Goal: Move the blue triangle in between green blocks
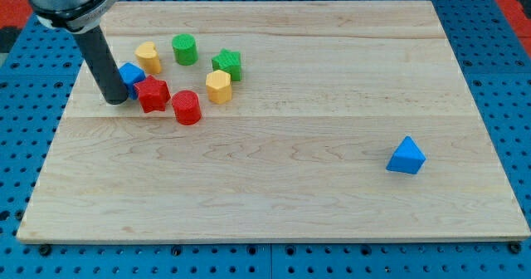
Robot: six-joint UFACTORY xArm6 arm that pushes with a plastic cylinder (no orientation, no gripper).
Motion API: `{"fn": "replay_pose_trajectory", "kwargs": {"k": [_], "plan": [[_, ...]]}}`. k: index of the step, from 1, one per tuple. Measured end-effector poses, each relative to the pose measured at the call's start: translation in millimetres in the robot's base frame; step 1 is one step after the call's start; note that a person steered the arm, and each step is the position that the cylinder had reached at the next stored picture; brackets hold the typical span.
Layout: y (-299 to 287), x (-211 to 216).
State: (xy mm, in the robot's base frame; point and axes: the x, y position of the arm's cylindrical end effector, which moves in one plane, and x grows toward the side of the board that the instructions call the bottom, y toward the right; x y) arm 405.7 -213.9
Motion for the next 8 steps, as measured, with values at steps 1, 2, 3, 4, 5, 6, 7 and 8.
{"fn": "replay_pose_trajectory", "kwargs": {"k": [1,2,3,4,5,6,7,8], "plan": [[0.0,-9.6],[-20.3,-9.6],[-47.2,23.6],[34.1,110.2],[154.8,164.5],[280.6,174.6],[387.3,166.6],[413.7,141.6]]}}
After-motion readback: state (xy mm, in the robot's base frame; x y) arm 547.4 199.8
